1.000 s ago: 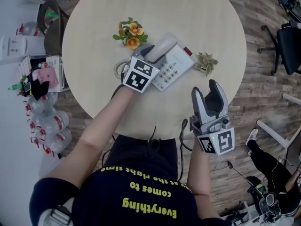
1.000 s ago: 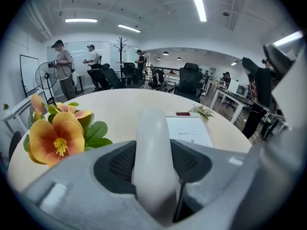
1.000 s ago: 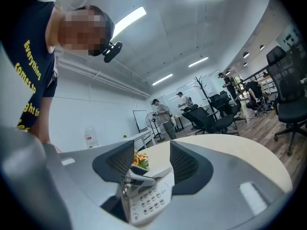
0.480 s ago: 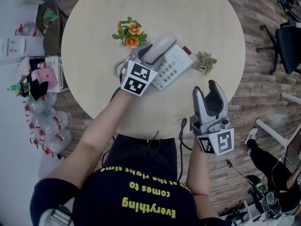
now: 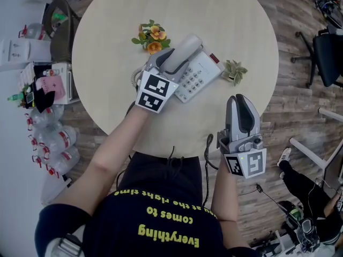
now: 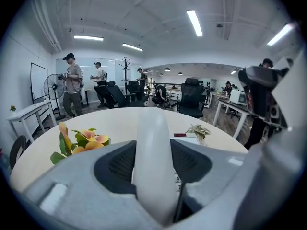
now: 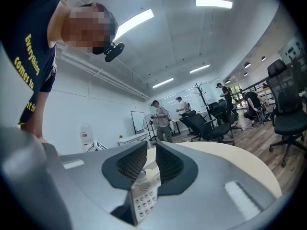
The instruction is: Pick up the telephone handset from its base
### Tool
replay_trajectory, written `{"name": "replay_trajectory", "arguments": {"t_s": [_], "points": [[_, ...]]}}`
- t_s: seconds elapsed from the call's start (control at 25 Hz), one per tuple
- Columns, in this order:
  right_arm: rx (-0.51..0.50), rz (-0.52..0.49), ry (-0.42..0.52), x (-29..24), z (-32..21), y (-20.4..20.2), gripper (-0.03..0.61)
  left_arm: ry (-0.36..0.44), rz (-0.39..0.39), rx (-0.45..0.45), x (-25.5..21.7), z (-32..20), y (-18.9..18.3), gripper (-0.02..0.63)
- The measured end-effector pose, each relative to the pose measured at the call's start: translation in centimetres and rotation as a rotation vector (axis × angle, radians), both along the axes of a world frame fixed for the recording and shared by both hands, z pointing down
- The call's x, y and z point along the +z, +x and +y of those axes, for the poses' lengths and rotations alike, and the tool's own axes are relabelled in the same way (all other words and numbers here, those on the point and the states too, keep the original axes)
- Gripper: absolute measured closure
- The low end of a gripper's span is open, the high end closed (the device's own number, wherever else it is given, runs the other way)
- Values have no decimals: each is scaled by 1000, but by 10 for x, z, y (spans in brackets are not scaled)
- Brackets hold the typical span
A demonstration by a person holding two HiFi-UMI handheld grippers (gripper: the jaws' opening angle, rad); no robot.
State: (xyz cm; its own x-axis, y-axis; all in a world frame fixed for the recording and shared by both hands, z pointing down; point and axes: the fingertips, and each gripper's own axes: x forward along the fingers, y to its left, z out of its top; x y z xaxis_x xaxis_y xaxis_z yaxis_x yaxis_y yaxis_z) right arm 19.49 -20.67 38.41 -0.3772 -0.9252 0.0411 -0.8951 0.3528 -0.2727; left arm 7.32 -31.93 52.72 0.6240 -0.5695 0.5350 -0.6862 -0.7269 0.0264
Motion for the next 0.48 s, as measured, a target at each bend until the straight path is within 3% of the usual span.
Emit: {"name": "replay_trajectory", "arguments": {"t_s": [0.48], "points": [[-21, 32, 66, -27, 7, -11, 552, 127, 116, -48, -66, 11, -13, 394]]}}
